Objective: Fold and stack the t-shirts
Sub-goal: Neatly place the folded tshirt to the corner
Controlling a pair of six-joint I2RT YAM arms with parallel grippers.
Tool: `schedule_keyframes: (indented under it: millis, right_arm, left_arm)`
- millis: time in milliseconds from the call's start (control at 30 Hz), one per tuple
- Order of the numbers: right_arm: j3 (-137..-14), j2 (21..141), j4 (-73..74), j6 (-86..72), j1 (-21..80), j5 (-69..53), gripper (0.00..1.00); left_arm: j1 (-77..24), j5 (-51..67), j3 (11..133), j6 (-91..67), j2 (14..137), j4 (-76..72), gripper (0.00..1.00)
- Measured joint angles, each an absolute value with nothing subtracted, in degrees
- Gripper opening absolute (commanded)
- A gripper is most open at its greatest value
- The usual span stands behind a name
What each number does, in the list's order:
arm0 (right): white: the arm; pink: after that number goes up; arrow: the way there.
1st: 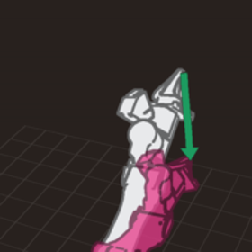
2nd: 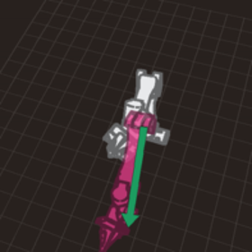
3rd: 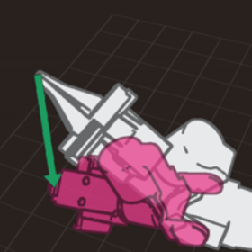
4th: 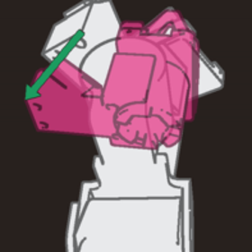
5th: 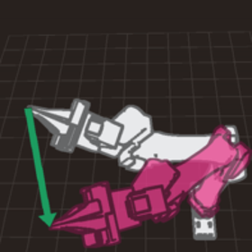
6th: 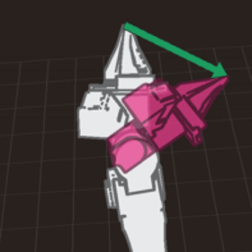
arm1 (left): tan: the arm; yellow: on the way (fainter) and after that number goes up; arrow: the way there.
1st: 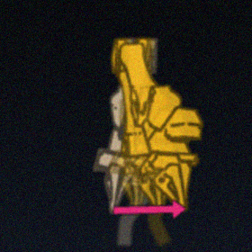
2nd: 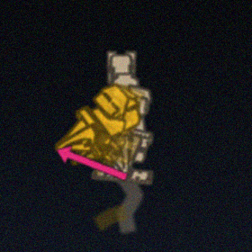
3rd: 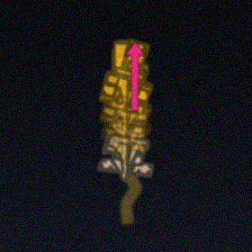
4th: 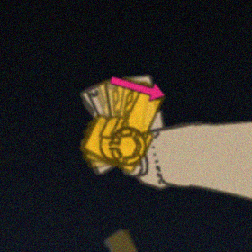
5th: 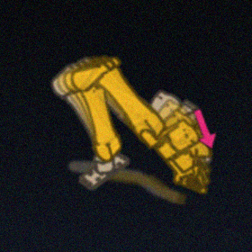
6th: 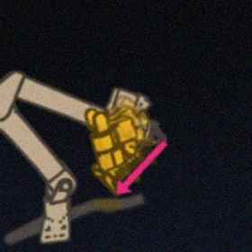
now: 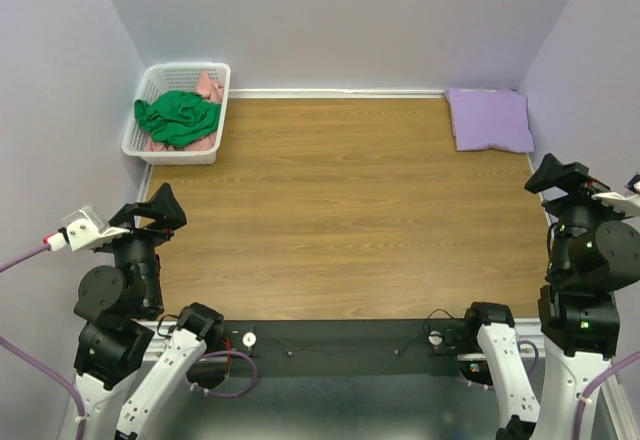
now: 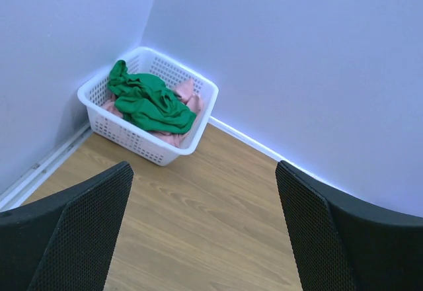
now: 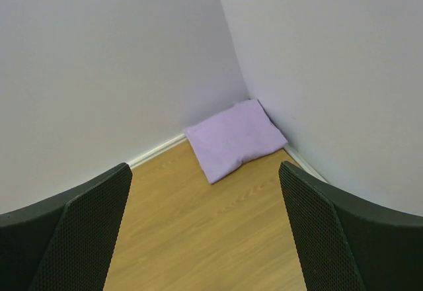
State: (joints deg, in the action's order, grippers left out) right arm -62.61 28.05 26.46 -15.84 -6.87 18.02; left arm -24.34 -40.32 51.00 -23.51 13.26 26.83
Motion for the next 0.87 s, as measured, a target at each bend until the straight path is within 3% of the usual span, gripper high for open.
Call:
schedule_keyframes:
  millis: [867]
  right_arm:
    - [-60.4, 24.4, 28.6, -12.0, -3.0, 17.6, 1.00]
  left_arm:
    - [-24.3, -40.9, 48.0, -17.3, 9.4, 20.6, 0.98]
